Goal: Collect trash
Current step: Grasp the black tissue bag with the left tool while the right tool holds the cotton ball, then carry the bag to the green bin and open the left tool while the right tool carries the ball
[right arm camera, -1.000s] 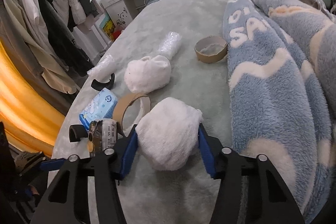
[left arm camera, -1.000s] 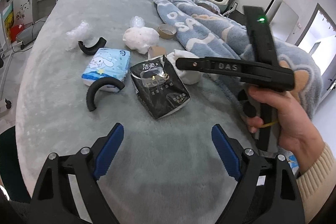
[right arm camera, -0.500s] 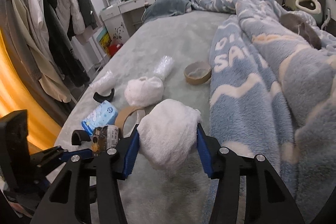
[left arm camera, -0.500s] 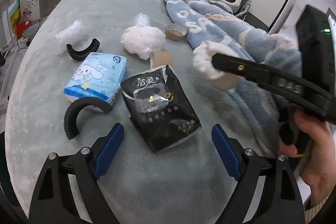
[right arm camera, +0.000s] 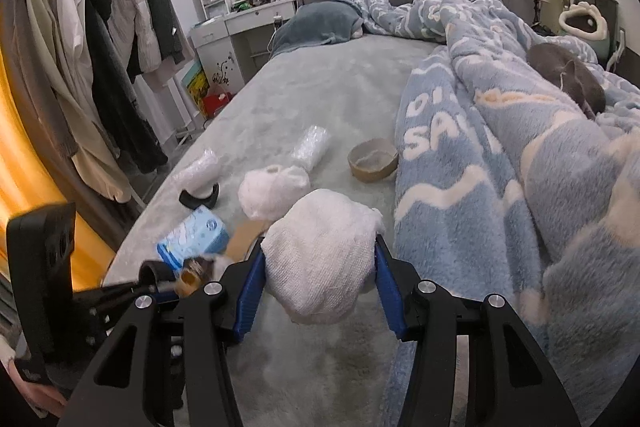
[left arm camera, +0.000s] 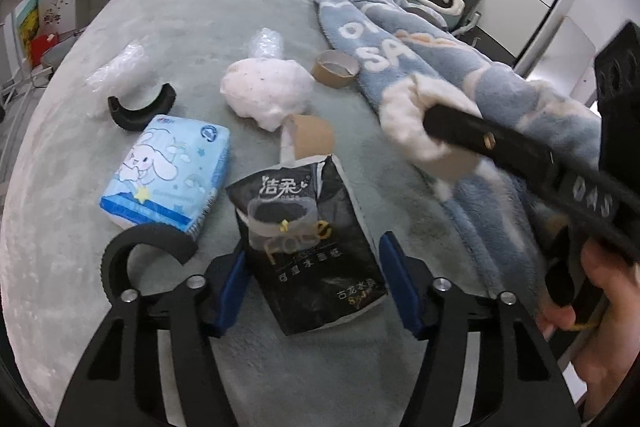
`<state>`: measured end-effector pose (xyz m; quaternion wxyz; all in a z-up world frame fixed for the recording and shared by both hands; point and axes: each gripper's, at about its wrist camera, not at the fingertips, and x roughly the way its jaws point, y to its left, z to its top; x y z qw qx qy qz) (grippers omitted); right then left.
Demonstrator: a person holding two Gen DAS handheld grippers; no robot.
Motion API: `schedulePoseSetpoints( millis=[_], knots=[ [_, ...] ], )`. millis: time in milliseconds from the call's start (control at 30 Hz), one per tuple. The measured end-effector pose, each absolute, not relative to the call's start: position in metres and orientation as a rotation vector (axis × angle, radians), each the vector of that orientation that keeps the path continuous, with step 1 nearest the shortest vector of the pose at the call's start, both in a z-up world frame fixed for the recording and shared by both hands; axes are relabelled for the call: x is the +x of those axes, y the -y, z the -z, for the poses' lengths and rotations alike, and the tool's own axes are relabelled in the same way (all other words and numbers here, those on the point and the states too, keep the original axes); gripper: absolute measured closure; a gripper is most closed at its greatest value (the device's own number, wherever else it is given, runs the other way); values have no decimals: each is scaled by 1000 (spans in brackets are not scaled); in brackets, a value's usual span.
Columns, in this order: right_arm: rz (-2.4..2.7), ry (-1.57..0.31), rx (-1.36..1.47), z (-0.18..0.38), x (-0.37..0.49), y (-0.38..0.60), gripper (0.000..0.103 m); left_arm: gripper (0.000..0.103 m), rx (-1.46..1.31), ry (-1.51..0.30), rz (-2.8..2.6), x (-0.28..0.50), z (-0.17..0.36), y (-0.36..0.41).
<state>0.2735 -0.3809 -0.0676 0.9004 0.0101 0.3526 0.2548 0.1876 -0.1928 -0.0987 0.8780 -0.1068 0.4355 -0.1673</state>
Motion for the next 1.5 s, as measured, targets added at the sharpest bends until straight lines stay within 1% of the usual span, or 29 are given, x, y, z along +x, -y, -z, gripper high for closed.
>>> schedulePoseSetpoints(
  millis=[133, 333, 467, 633, 833, 1100, 1500],
  knots=[
    [-507, -711, 48, 57, 279, 379, 51, 42, -191, -903, 398, 181, 91, 194],
    [-498, -685, 66, 42, 285, 361, 51, 42, -104, -822, 418, 169, 67, 183],
    [-506, -678, 55, 34, 287, 338, 51, 42, -46, -772, 397, 162, 54, 162],
    [-547, -668, 33, 29, 288, 303, 51, 42, -37, -748, 337, 165, 45, 122],
    [-595, -670, 24, 27, 292, 254, 51, 42, -78, -770, 232, 177, 46, 62],
    [-672, -674, 17, 26, 291, 197, 51, 41, -134, -817, 123, 172, 55, -7],
    [-791, -723, -56, 35, 275, 111, 51, 41, -173, -950, -10, 165, 85, -78]
  ],
)
